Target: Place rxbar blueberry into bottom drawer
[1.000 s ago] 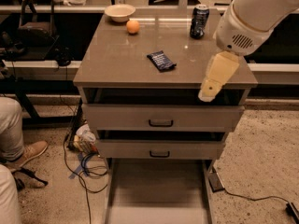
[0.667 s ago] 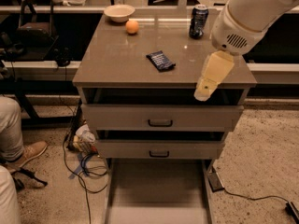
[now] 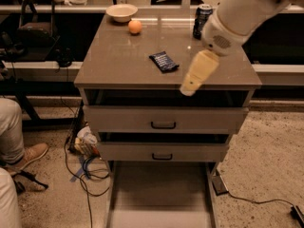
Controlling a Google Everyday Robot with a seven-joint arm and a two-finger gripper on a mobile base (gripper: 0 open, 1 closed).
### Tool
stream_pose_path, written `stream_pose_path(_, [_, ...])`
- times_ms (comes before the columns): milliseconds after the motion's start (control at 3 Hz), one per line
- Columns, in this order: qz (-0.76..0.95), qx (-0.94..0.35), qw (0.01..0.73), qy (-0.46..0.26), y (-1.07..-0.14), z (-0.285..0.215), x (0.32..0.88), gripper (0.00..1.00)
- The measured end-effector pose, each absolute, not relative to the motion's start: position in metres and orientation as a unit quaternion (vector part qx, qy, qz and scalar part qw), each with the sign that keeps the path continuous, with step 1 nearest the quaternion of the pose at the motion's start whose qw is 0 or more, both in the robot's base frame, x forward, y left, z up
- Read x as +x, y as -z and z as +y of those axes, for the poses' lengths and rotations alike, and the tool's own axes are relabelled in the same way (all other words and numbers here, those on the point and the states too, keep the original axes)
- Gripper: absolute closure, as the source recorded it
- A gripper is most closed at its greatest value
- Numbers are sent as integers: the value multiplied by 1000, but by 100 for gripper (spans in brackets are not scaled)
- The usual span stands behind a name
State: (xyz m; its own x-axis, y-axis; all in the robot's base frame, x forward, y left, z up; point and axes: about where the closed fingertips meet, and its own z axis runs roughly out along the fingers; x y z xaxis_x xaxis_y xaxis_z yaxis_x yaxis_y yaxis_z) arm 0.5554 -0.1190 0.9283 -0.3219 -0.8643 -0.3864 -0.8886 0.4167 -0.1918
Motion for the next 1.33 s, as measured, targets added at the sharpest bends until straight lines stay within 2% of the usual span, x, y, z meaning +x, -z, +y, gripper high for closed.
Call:
stream_pose_path(1000, [867, -376, 313, -93, -860, -64, 707, 0])
stream_pose_path(1333, [878, -330, 328, -113, -846, -61, 734, 0])
